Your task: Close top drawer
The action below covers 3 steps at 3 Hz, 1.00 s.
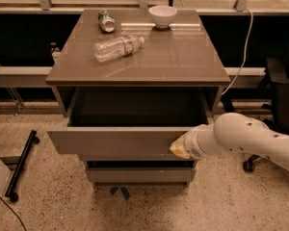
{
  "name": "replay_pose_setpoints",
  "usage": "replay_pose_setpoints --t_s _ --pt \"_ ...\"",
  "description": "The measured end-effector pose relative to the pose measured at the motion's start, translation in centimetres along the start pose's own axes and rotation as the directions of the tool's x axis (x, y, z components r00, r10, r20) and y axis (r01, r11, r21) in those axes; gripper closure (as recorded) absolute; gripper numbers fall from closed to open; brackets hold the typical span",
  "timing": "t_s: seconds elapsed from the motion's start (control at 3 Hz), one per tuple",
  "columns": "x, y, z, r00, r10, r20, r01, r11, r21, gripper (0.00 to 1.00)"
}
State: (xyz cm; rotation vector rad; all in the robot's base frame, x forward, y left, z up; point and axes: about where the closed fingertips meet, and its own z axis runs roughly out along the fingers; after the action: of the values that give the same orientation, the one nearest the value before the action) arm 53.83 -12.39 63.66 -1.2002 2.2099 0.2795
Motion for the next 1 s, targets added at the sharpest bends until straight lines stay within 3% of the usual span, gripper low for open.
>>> replay_pose_setpoints --t_s 0.33,0.67,1.0 --pt "-1.4 -1.7 1.2 1.000 -0.019 0.024 0.018 0.9997 0.017 0.28" --pt "-1.4 -1.7 1.2 1.000 -0.019 0.024 0.018 0.9997 0.017 0.04" --pt "-2.2 -2.7 1.3 0.999 -0.030 0.035 0.029 0.9990 0.034 0.00"
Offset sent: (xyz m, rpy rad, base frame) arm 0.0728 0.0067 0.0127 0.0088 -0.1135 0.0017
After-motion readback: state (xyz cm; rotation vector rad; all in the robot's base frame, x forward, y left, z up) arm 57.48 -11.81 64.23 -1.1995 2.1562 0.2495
